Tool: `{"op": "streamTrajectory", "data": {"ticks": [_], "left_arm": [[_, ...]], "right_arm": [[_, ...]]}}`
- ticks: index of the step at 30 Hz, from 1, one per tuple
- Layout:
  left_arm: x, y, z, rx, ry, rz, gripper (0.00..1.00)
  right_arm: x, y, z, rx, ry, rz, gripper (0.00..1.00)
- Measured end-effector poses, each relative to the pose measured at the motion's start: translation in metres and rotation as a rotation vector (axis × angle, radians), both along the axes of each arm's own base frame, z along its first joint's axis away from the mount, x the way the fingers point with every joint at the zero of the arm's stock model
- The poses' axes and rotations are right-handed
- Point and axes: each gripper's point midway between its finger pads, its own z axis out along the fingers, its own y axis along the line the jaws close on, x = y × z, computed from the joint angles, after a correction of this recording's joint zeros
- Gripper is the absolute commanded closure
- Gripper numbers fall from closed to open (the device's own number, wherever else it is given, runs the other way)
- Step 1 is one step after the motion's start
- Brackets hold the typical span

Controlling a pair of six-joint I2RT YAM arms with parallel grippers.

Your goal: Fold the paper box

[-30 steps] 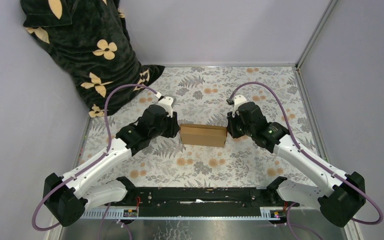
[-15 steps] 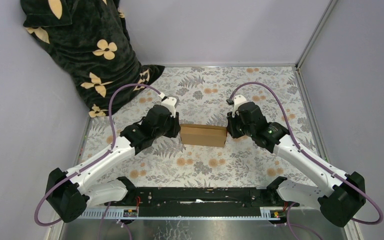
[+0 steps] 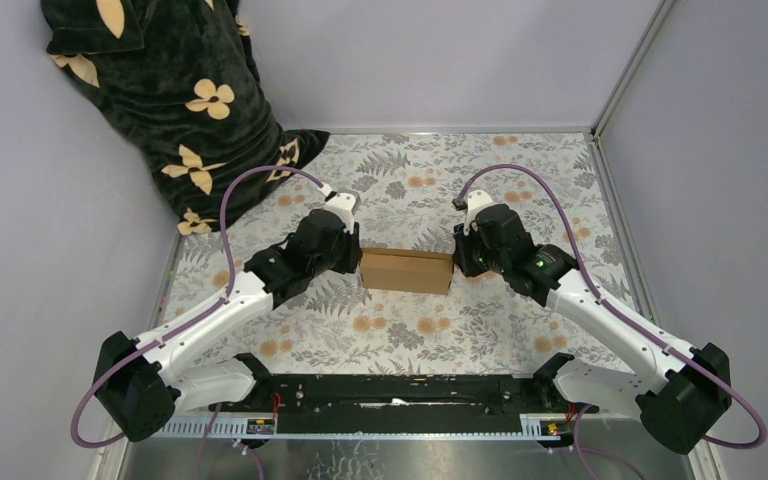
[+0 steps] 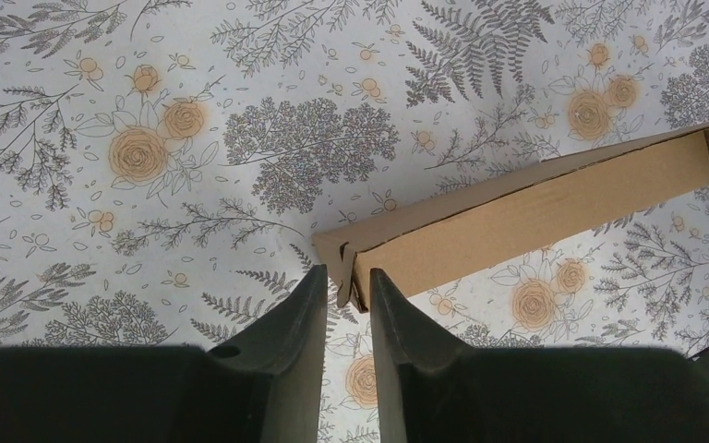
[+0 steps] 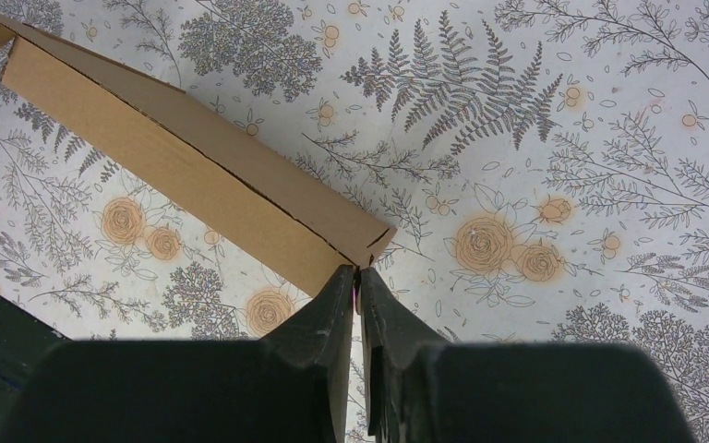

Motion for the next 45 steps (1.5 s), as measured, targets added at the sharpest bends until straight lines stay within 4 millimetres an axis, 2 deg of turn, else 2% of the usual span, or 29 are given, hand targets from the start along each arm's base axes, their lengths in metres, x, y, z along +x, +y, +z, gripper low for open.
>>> {"op": "streamTrajectory", "data": {"ticks": [27,39,45], "left_arm": [[0.0016,-0.0005,-0.0041,0.021,-0.003,0.009,0.8],[0.0029,0.0015,-0.004,0.029,-0.008,0.018,0.7],[0.0034,0.0022,-0.0038,0.031,-0.011,0.022,0.71]], "right_arm": [[-0.0013,0.0018,0.0001,0.0,0.0,0.007,0.86],[-0.0018,0.0037,-0.0007,-0.001,0.0,0.013,0.86],[-0.0015,0.0044,-0.0006,0.0,-0.001,0.014,0.85]]}}
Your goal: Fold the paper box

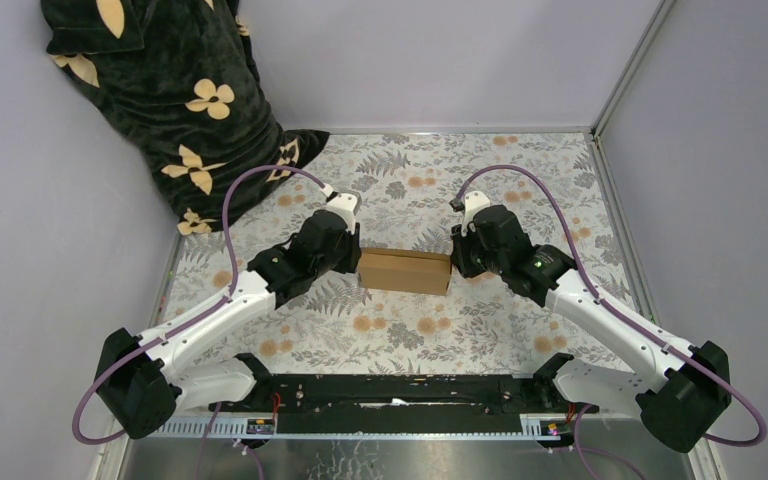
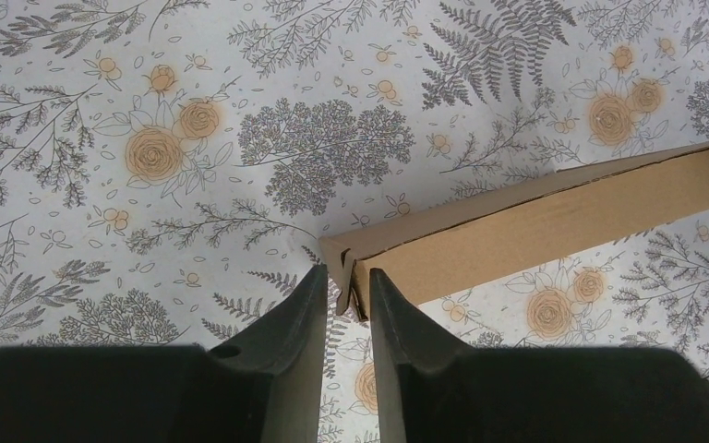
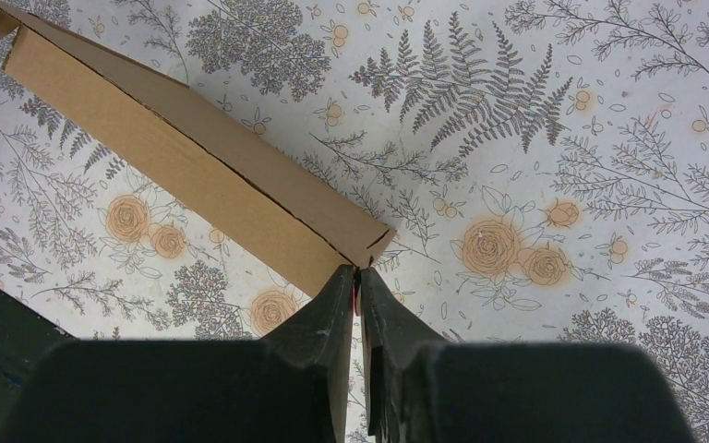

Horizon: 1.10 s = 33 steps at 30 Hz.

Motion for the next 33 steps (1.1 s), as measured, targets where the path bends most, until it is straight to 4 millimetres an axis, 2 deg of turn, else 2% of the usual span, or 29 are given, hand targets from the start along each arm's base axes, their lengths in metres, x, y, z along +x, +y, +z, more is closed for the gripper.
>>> {"op": "streamTrajectory", "data": {"ticks": [11,16,20,33], "left_arm": [[0.0013,0.0029,0.0063,-0.004,-0.02,0.014,0.72],[0.0021,0.0023,0.0088,-0.008,-0.025,0.014,0.79],[0.0023,0.0019,0.0097,-0.009,-0.027,0.013,0.81],[0.0012,0.0013,0.0091,-0.009,-0.023,0.007,0.82]], "right_arm": [[-0.0008,0.0012,-0.0003,0.0,0.001,0.005,0.85],[-0.0009,0.0014,-0.0005,-0.001,0.001,0.005,0.85],[-0.001,0.0015,-0.0005,-0.001,0.001,0.006,0.86],[-0.0014,0.002,-0.0005,-0.001,0.001,0.008,0.85]]}}
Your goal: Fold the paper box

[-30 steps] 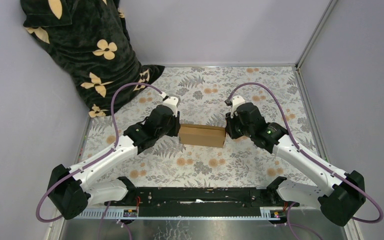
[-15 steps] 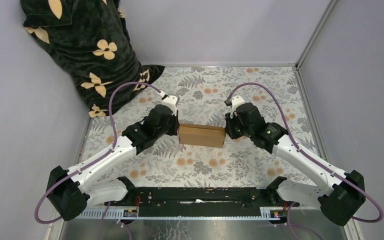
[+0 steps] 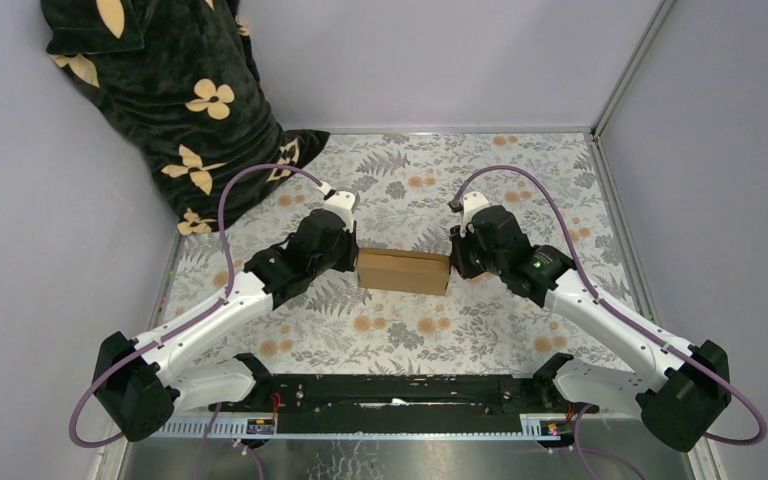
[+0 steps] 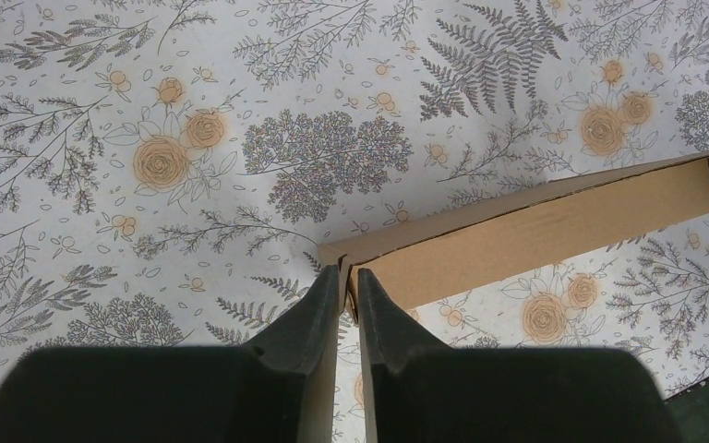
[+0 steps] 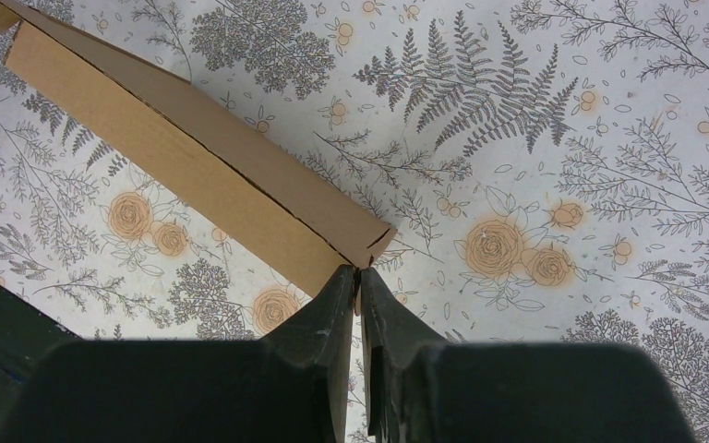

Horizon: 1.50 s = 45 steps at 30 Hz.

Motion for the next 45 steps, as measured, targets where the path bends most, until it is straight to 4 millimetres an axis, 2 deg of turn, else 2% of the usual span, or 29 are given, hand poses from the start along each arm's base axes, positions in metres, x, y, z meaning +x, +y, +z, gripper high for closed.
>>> {"op": "streamTrajectory", "data": {"ticks": [17,29,36,39,45], "left_arm": [[-0.0006,0.0003,-0.0007,0.002,0.003,-0.001,0.82],[-0.0008,0.0003,-0.0008,0.001,0.005,0.001,0.94],[-0.0009,0.0003,-0.0013,0.001,0.007,0.001,0.94],[-0.001,0.0003,-0.0013,-0.001,0.008,0.003,0.95],[-0.0012,0.0003,-0.0015,-0.003,0.01,0.005,0.95]], "right_arm": [[-0.0006,0.001,-0.0006,-0.001,0.001,0.004,0.85],[-0.0005,0.001,-0.0008,-0.002,0.002,0.004,0.86],[-0.0005,0.0009,-0.0008,-0.003,0.001,0.003,0.86],[-0.0005,0.001,-0.0008,-0.005,0.0,0.002,0.87],[-0.0001,0.0004,-0.0009,-0.011,-0.005,-0.002,0.96]]}}
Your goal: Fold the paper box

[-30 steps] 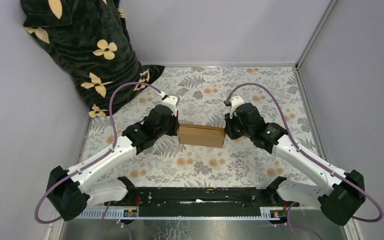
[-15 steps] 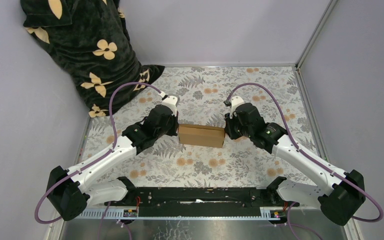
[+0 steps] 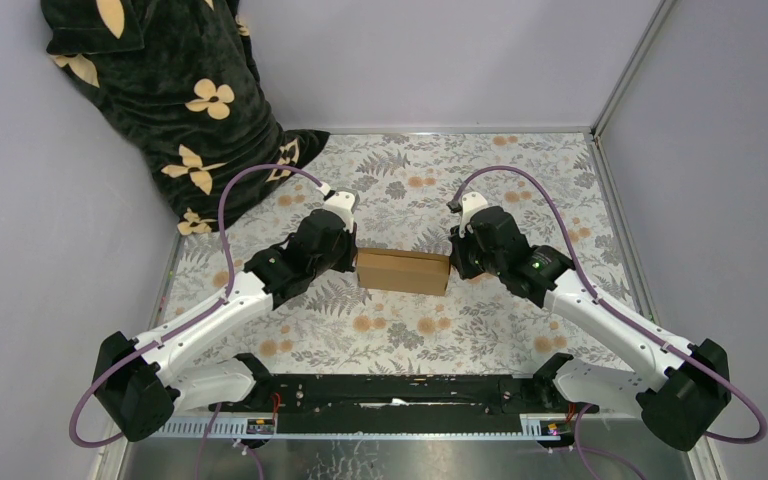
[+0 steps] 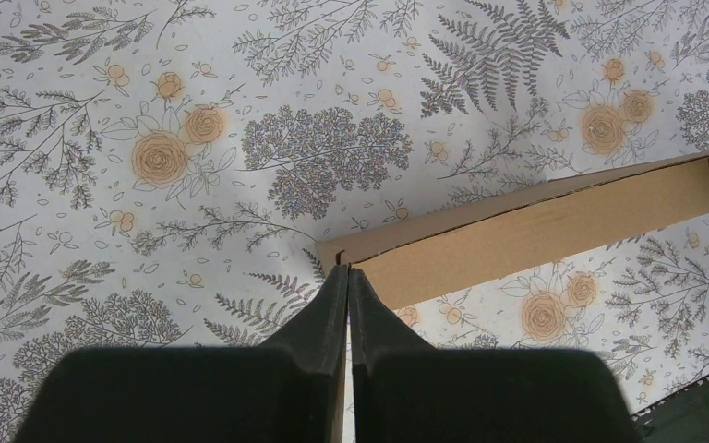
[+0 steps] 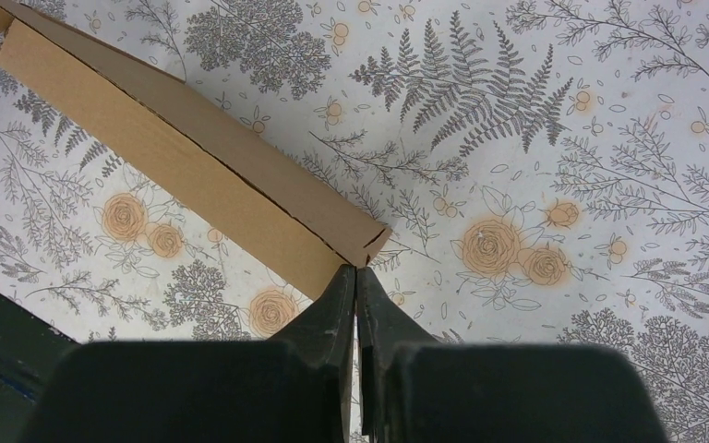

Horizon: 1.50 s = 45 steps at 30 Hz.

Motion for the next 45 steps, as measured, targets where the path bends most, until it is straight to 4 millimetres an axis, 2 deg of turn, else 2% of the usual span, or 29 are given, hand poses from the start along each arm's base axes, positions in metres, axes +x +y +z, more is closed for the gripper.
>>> {"op": "streamTrajectory", "data": {"ticks": [4,45], "left_arm": [[0.0,0.0,0.0,-0.004,0.004,0.004,0.95],[-0.003,-0.013,-0.002,-0.068,0.128,0.107,0.96]], "right_arm": [[0.001,-0.001,0.0,-0.004,-0.004,-0.004,1.0],[0.007,-0.009,0.0,-0.008,0.131,-0.254,1.0]]}}
